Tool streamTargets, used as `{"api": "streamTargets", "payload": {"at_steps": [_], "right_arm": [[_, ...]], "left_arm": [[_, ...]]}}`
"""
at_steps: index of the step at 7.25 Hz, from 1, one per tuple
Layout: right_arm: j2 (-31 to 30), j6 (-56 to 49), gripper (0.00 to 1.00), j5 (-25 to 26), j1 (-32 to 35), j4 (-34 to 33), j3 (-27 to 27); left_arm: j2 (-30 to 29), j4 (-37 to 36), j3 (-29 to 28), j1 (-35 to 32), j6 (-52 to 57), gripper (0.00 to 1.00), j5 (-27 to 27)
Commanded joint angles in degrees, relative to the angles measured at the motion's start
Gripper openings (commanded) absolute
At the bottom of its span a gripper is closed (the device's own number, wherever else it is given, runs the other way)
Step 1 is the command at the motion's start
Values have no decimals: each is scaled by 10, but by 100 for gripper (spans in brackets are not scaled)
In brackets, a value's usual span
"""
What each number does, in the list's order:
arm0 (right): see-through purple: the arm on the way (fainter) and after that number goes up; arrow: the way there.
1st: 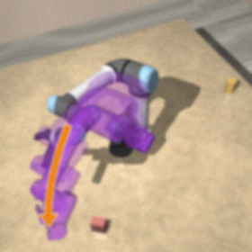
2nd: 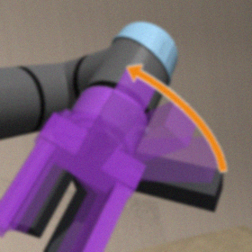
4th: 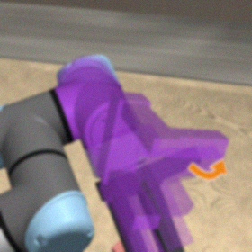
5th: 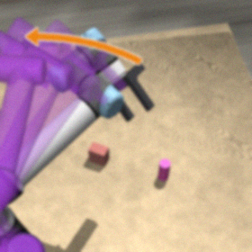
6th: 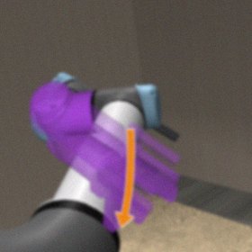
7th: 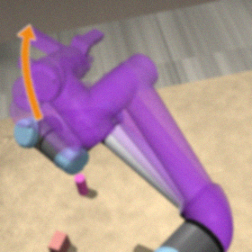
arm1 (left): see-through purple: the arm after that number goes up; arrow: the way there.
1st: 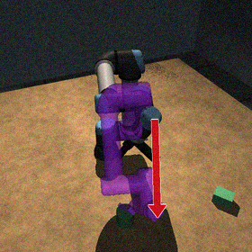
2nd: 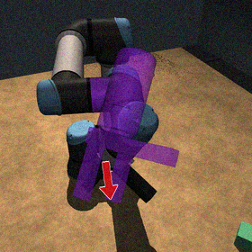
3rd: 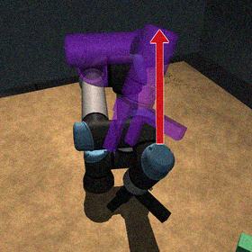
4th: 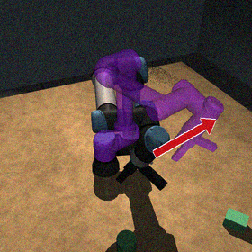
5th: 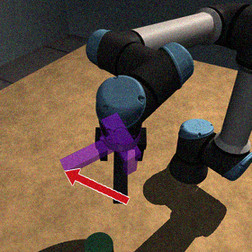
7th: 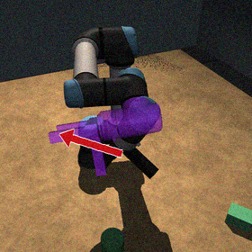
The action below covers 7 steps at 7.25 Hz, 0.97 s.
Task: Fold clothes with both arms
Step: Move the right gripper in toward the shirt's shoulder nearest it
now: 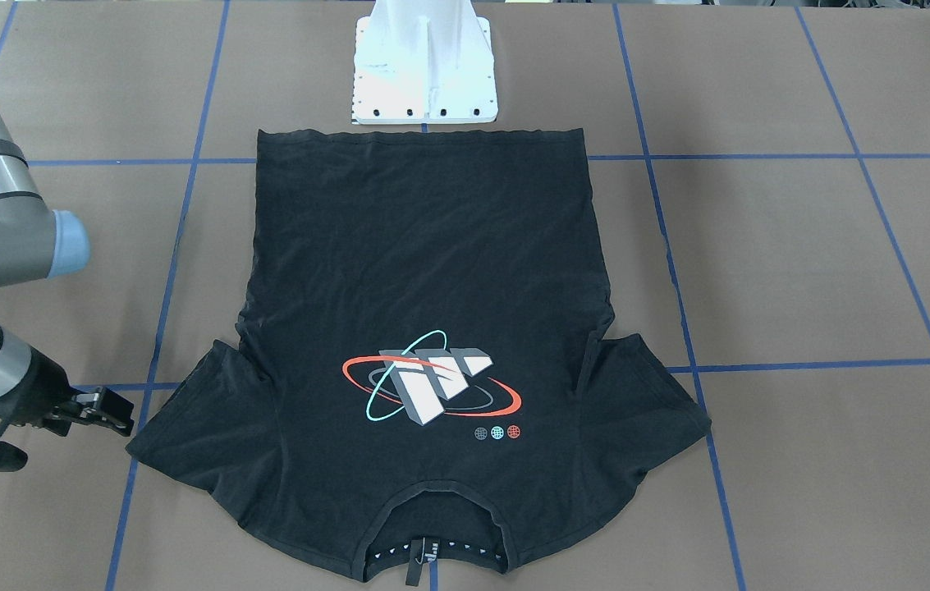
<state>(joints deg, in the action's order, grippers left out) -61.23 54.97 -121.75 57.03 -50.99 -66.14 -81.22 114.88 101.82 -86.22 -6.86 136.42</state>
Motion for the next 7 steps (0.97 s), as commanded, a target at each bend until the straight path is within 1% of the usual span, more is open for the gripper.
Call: {"api": "streamTargets", "payload": {"at_steps": [1, 2, 3, 4, 5, 6, 7], "right_arm": [[3, 4, 87, 12, -6, 38, 18], [2, 4, 80, 14, -14, 50, 24], [1, 3, 76, 18, -16, 51, 24], [3, 4, 49, 19, -16, 50, 24], [3, 3, 7, 18, -17, 50, 24], [3, 3, 0, 19, -17, 49, 24], [3, 2, 0, 19, -17, 49, 25]], "left_arm": [[-2, 0, 0, 0, 0, 100, 0], [-2, 0, -1, 2, 1, 100, 0], [-2, 0, -1, 2, 1, 100, 0], [-2, 0, -1, 2, 1, 100, 0], [-2, 0, -1, 2, 1, 100, 0], [-2, 0, -2, 2, 1, 100, 0], [-2, 0, -2, 2, 1, 100, -1]]}}
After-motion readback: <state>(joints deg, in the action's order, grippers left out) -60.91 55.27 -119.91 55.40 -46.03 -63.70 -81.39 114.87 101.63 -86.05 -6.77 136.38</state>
